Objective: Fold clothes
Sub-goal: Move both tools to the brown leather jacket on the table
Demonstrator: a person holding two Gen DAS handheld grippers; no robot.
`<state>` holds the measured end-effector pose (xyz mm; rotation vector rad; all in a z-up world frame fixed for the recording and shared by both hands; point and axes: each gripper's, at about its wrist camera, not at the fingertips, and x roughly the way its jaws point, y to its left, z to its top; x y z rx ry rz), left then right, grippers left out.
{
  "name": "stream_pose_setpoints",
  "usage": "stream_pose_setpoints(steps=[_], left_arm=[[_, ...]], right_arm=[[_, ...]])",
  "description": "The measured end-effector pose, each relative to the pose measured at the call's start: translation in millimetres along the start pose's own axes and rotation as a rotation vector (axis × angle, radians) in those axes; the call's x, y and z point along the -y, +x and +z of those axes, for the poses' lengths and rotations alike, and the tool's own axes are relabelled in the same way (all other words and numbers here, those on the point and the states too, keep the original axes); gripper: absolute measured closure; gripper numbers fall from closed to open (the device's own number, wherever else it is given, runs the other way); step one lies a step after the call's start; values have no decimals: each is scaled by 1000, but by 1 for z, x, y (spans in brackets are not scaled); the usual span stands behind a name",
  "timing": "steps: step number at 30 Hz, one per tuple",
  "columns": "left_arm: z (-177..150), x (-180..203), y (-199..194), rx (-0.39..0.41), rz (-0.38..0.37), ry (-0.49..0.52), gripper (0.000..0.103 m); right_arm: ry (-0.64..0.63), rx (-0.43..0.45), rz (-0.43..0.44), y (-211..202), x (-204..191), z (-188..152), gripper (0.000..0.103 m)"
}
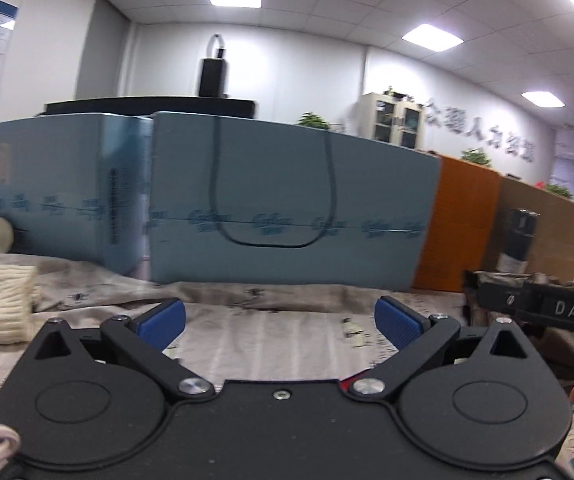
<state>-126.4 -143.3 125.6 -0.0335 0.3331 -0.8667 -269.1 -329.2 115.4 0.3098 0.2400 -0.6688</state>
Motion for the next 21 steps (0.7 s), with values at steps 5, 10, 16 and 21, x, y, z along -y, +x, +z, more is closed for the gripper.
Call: stream_pose_setpoints(steps=[5,10,16,21], left_arm=[[5,19,17,-56,-165,-37,0],[5,49,41,-122,-324,-57,0],[-2,86,78,-260,-522,-147,0],[-17,104,119,-437,-721,-346,2]], right_arm=[[44,48,-16,-14,27,-2,0],[101,123,-54,-31,61,-4,0],[174,146,-186,-44,115,-7,0],[320,162,-250,-51,179,-10,0]])
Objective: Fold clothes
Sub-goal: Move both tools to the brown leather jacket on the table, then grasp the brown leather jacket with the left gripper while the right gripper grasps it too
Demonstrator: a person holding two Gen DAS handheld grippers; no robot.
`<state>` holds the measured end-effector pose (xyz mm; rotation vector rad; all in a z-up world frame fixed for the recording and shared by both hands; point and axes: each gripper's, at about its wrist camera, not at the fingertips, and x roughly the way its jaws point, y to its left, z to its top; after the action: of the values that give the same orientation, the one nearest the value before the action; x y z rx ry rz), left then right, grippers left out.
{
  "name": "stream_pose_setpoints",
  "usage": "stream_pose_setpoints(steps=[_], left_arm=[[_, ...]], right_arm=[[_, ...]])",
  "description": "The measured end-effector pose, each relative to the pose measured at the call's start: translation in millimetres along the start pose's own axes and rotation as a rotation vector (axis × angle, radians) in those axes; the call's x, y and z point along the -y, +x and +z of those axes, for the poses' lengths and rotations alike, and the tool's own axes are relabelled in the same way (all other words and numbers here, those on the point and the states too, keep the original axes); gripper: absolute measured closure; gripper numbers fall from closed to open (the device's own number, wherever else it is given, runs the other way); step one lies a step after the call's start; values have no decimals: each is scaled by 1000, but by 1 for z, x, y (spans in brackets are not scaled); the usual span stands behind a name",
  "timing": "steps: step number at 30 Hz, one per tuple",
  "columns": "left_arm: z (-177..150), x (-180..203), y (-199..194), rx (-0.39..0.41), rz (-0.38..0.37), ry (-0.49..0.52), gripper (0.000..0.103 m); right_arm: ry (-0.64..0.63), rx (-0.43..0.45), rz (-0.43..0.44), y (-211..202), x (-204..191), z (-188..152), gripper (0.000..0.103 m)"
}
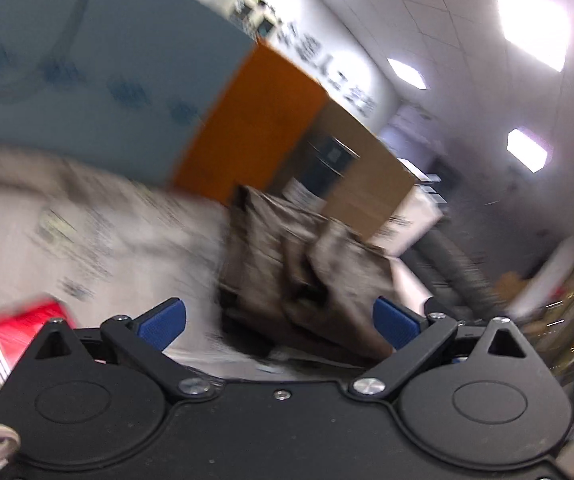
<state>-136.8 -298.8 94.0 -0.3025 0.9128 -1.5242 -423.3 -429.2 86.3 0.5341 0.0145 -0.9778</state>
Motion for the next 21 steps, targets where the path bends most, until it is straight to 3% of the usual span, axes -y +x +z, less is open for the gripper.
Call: stream_pose_setpoints(steps=[6,15,21], left_arm=[[-10,-15,49,-88,-147,-230,2],[-23,-14,83,-66,-100,-270,2],[-20,-20,94,-59,-122,-305,2]], right_arm=[[105,-57,24,23,54,16,0],[184,-41,109,63,101,37,0],[155,-72,143,103,108,54,0]])
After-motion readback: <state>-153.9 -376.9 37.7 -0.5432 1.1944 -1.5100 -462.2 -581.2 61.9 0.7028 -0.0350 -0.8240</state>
